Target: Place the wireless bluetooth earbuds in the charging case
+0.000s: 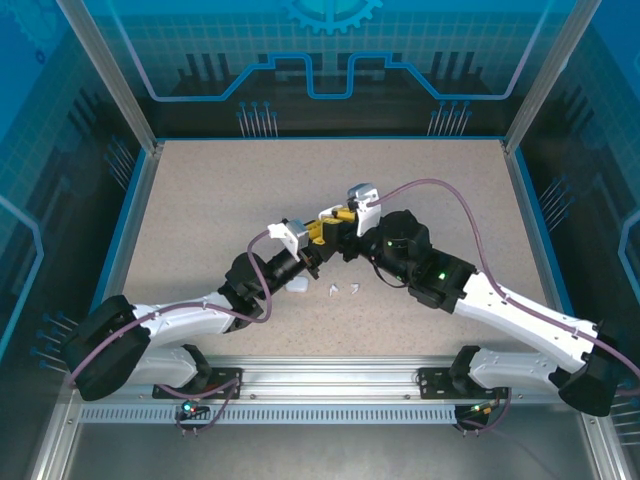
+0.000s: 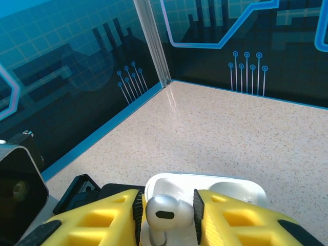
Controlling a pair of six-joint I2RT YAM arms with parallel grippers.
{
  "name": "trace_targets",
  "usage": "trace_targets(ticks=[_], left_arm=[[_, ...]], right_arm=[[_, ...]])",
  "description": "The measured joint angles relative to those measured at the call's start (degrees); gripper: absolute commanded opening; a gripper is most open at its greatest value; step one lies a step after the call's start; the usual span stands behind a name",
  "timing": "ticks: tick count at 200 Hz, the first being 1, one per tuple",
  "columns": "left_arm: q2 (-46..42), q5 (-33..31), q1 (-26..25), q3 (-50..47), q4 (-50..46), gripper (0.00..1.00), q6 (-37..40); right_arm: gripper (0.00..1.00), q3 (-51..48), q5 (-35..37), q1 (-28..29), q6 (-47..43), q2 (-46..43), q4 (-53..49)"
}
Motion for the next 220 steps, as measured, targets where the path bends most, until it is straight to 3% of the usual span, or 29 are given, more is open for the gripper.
trace_targets(ticks=[25,77,130,151,184,220], left_arm=[[0.0,0.0,0.0,0.0,0.3,0.03,0.0],[0.6,0.0,0.0,0.0,0.3,0.03,0.2],[1.0,0.0,0.0,0.0,0.3,0.03,1.3],[0.9,0.2,0.0,0.0,0.3,0.04,1.3],[-0.2,1.9,0.0,-0.1,0.3,0.05,1.3],[-3.2,6.1,0.0,-0.6,0.3,0.05,1.2]], right_arm=[[0.37,0.0,0.9,0.0,0.0,-0.7,-0.7],[0.51,0.0,0.8,-0.1,-0.5,-2.2,-1.9],[0.86,3.5,-4.0,-4.0,-0.6,-4.9,-6.0],[1.0,6.6,-8.8,-9.0,-0.6,-5.8,-9.8],[1.0,7.8,-20.2,-18.0,-0.3,-5.9,-13.8],[1.0,5.9,-32.8,-24.2,1.6,-5.8,-14.4]])
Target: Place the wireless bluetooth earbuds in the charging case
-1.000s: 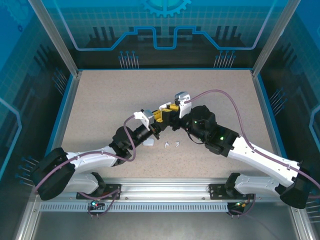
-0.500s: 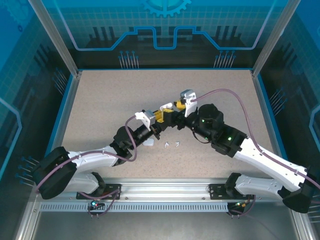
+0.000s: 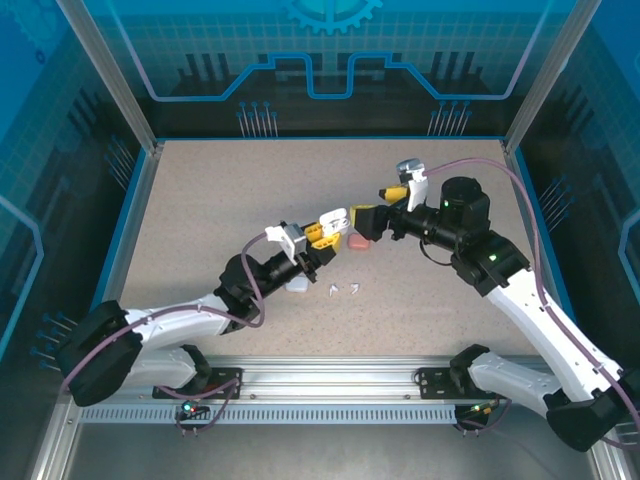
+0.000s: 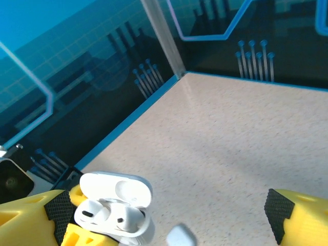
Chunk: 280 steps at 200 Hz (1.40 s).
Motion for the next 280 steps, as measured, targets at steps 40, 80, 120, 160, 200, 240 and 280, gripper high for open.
trace_targets(ticks=[40,80,120,160,200,240,280], left_arm=[[-1.8,6.7,0.8,-0.7,0.0,0.04,-1.2],[-1.8,10.7,2.5,-0.7,1.6,0.04,-3.8],[-1.0,12.0,3.1,-0.7,3.8,0.04,-5.8],[0.0,12.1,3.6,-0.7,4.3,0.04,-6.5],[0.2,12.2,3.8,-0.7,5.2,0.04,-7.6],[0.2,12.6,4.0,-0.8,5.6,0.04,-7.8],[0.2,12.7,4.2,-0.8,5.6,0.04,-7.8]], right_arm=[[1.0,-1.8,-13.7,-3.2,4.1,1.4,3.5],[1.0,-1.8,-20.6,-1.6,5.3,4.9,4.6],[0.97,-1.5,-23.5,1.3,5.4,7.0,4.7],[0.89,0.8,-25.2,2.2,5.3,7.5,4.9],[0.8,1.8,-25.1,2.4,4.4,7.5,5.1],[0.79,2.4,-24.7,2.4,3.1,7.4,3.9],[0.78,2.8,-24.1,2.4,1.7,6.6,2.4]])
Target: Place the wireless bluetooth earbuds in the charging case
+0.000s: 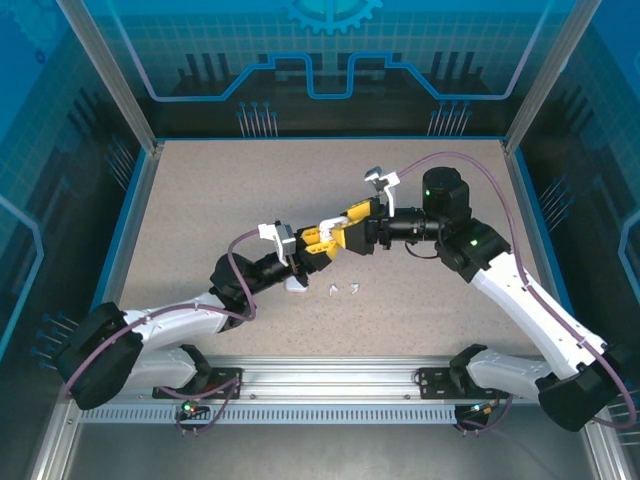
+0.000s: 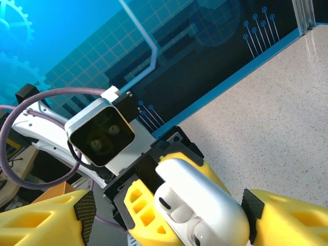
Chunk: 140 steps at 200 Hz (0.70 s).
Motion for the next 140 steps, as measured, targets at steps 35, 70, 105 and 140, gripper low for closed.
trace_targets(ticks=[35,70,105,140], left_arm=[[0.3,-0.2,0.5,0.0,-0.7,0.04,-0.2],[0.7,-0.3,0.8,-0.1,-1.1,0.04,-0.9],[0.7,-0.3,0.9,-0.6,-1.5,0.04,-1.3],[0.7,-1.1,2.0,-1.1,-4.0,0.04,-2.9]], right_arm=[[0.78,0.1,-0.1,0.1,-0.5,-1.1,-0.5],[0.78,0.4,1.5,0.4,-2.0,-1.9,-2.8],[0.84,0.9,10.3,0.5,-4.4,-3.4,-7.8],[1.0,0.0,28.8,0.4,-4.8,-8.3,-12.9]])
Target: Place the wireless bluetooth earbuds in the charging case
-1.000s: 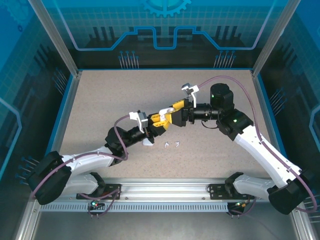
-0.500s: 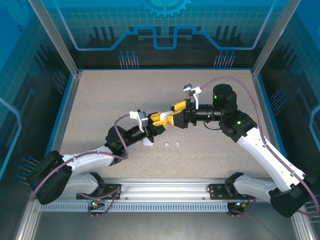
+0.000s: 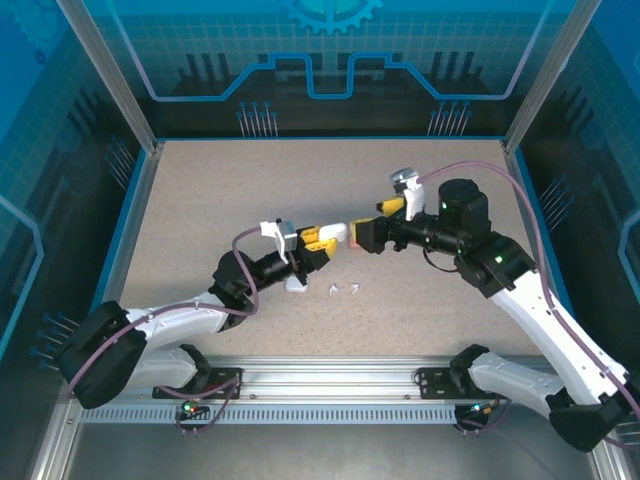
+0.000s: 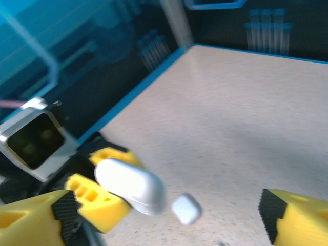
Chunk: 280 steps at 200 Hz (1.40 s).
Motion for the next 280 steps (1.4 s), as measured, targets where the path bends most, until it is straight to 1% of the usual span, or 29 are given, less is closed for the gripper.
trace_targets(ticks=[20,48,68,84,119,152,188,212,233,268,280], left_arm=[[0.0,-0.4,1.7,-0.3,-3.1,0.04,-2.9],[0.0,-0.7,5.2,-0.2,-12.0,0.03,-8.9],[0.7,-1.2,6.6,1.5,-22.1,0.04,-11.9],[2.4,-1.6,6.7,4.2,-29.9,0.04,-13.4],[7.3,-2.9,6.8,9.0,-41.2,0.08,-17.1],[15.0,-2.6,6.8,13.5,-47.0,0.1,-20.4],[22.9,-1.2,6.8,17.9,-49.0,0.1,-23.0],[26.8,-0.5,6.8,20.2,-49.6,0.16,-24.1],[29.4,0.0,6.8,21.9,-49.7,0.24,-24.5],[31.4,0.0,6.8,22.3,-49.9,0.47,-25.6],[31.4,0.0,6.8,22.4,-50.3,0.52,-25.4]], right_arm=[[1.0,-2.8,7.6,-0.9,0.9,-3.3,-1.5],[1.0,-7.6,12.2,-4.2,2.7,-5.3,-2.5],[1.0,-9.5,13.4,-5.6,3.7,-5.0,-3.7],[1.0,-9.9,13.8,-6.1,4.2,-4.6,-4.2],[1.0,-10.5,14.2,-6.1,4.8,-4.4,-3.7],[1.0,-12.1,14.5,-6.1,4.9,-4.7,-3.5],[1.0,-12.3,15.5,-6.6,4.9,-5.8,-3.7],[1.0,-12.3,15.6,-6.9,4.9,-6.2,-3.7],[1.0,-12.4,15.7,-6.9,4.9,-6.2,-3.7],[1.0,-12.5,15.7,-7.3,4.9,-6.2,-3.7],[1.0,-12.6,15.6,-7.3,4.9,-6.2,-3.9]])
